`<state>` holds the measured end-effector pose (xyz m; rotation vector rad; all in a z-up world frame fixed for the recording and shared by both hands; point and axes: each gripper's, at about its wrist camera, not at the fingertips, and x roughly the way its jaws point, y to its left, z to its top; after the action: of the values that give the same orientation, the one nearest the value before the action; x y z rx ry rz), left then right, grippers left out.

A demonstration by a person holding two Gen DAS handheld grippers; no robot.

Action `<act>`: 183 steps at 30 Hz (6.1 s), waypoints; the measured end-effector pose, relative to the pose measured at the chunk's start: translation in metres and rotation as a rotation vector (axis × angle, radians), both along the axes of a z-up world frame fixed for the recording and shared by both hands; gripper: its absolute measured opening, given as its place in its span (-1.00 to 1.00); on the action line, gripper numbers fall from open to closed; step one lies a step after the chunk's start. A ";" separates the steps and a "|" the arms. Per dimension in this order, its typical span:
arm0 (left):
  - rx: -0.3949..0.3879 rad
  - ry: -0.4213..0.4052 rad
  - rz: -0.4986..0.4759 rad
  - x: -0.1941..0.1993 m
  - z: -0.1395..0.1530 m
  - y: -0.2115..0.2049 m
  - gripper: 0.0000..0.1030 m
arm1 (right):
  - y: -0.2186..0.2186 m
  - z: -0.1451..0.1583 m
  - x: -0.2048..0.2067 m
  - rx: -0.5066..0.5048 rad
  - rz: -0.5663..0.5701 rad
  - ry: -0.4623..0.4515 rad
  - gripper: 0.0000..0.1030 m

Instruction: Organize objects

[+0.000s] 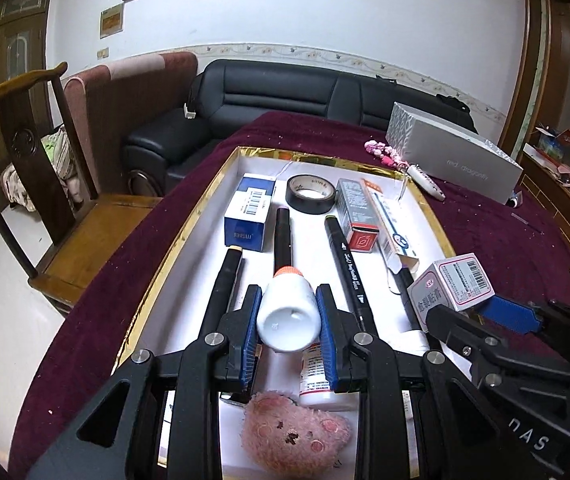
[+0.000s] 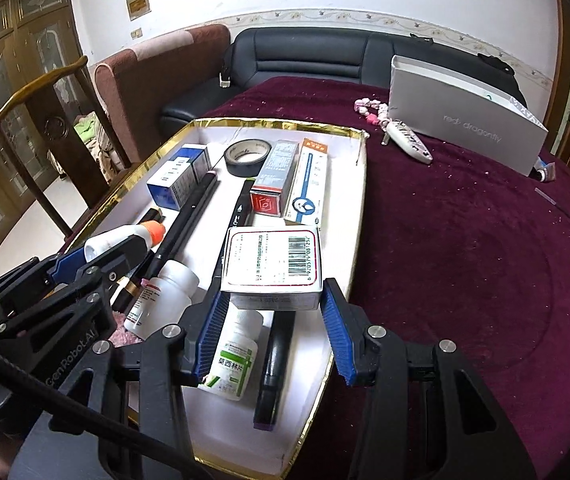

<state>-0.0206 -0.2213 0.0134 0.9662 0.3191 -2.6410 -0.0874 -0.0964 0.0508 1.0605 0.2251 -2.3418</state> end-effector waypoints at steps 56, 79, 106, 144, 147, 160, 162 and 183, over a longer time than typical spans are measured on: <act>-0.054 -0.085 0.036 -0.013 -0.019 -0.002 -0.56 | -0.081 -0.017 -0.069 0.119 0.061 -0.168 -0.12; -0.061 -0.087 0.039 -0.010 -0.018 -0.001 -0.53 | -0.077 -0.017 -0.069 0.100 0.055 -0.195 -0.11; -0.095 -0.064 0.032 -0.007 -0.013 0.004 0.09 | -0.044 0.002 -0.040 0.114 0.005 -0.078 0.30; -0.270 0.058 0.043 0.067 0.021 0.041 0.88 | 0.079 0.016 0.029 -0.272 -0.078 0.177 0.66; -0.274 0.074 0.067 0.073 0.021 0.044 0.88 | 0.072 0.018 0.035 -0.254 -0.042 0.203 0.66; -0.248 0.105 0.089 0.080 0.017 0.044 0.88 | 0.067 0.019 0.048 -0.209 -0.007 0.299 0.88; -0.262 0.110 0.089 0.080 0.017 0.045 0.88 | 0.066 0.018 0.050 -0.206 0.003 0.307 1.00; -0.193 0.087 0.084 0.078 0.013 0.036 0.88 | 0.068 0.022 0.055 -0.224 0.004 0.369 1.00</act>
<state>0.0576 -0.1855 0.0260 0.7616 0.1187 -2.5849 -0.0327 -0.0287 0.0730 0.5181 0.0964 -2.4749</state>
